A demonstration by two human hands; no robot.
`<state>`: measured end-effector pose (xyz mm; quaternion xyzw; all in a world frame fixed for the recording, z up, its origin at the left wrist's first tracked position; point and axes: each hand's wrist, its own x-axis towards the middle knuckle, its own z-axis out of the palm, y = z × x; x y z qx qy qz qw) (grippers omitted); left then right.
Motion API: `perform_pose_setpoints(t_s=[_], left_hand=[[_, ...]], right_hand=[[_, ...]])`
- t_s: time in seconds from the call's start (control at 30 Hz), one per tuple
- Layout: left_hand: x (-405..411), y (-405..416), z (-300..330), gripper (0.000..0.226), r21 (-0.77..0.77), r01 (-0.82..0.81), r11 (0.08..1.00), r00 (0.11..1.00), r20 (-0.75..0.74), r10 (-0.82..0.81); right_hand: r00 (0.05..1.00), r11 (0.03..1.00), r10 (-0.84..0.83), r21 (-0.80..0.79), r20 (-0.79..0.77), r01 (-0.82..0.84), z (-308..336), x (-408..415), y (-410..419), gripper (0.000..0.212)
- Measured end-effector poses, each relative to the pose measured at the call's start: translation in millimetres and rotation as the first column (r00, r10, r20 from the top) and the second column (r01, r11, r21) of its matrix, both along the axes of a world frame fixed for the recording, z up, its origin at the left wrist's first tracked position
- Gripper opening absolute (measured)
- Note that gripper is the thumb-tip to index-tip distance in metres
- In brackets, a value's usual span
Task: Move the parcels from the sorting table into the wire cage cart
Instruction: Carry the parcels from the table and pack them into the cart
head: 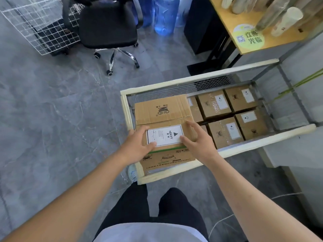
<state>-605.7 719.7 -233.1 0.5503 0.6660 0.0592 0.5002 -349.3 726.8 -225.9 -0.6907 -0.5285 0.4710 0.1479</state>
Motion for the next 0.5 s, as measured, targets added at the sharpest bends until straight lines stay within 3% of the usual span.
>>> perform_pose_setpoints(t_s=[0.23, 0.5], left_hand=[[-2.5, 59.3, -57.3, 0.063, -0.1, -0.054, 0.994, 0.998, 0.006, 0.055], [29.7, 101.2, -170.8, 0.063, -0.193, -0.238, 0.952, 0.971, -0.024, 0.238]], right_hand=[[0.999, 0.991, -0.054, -0.121, -0.01, 0.052, -59.0, -9.0, 55.1, 0.06], [0.988, 0.953, -0.068, -0.302, -0.14, 0.023, -186.2, 8.0, 127.4, 0.064]])
